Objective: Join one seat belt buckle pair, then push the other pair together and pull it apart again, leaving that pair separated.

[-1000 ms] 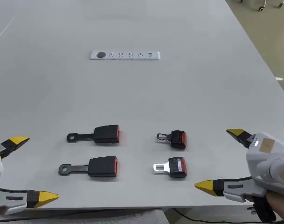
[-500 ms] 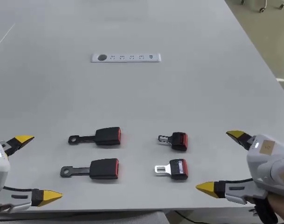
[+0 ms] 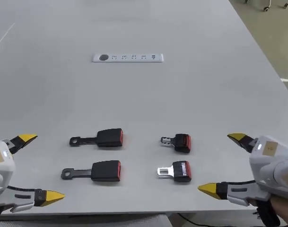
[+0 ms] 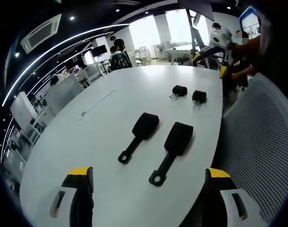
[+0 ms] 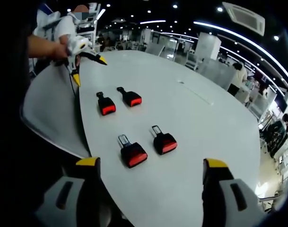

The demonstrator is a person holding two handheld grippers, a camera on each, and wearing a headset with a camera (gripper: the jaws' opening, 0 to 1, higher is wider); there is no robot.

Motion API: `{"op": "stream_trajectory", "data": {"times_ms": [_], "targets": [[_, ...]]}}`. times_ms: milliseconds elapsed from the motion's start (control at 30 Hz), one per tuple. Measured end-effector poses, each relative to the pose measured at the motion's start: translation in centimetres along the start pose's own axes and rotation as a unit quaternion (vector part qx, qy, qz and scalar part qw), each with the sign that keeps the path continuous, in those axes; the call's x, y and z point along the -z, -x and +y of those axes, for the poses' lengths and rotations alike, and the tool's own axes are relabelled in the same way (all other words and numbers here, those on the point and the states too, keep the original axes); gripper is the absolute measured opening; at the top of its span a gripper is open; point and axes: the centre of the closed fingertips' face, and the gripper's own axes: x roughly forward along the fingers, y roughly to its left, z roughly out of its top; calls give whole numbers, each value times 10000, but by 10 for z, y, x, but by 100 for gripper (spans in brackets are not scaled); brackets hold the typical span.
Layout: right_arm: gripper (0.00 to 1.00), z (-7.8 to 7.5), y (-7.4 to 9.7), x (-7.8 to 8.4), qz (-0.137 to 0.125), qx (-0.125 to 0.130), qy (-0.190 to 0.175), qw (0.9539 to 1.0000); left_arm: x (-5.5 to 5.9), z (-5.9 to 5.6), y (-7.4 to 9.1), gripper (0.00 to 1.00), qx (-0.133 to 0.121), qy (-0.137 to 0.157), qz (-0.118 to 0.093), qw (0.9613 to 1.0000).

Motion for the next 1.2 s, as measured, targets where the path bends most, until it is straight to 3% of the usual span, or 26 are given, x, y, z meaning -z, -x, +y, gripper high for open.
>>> {"op": "stream_trajectory", "data": {"times_ms": [367, 533, 633, 833, 1000, 1200], "targets": [[90, -1, 0, 2, 55, 53, 65, 9999, -2, 0, -1, 100, 0, -50, 22, 10000], [87, 0, 0, 2, 69, 45, 149, 9999, -1, -4, -5, 96, 110, -247, 136, 9995], [82, 4, 0, 1, 49, -89, 143, 9998, -3, -5, -7, 94, 166, -288, 151, 9993], [77, 10, -3, 4, 147, -219, 285, 9992, -5, -13, -15, 87, 455, -483, 270, 9974], [70, 15, -5, 3, 193, -416, 381, 9982, -6, -18, -23, 80, 684, -360, 333, 9965], [63, 23, -12, 2, 268, -666, 635, 9954, -13, -30, -35, 70, 978, -531, 411, 9929]]}}
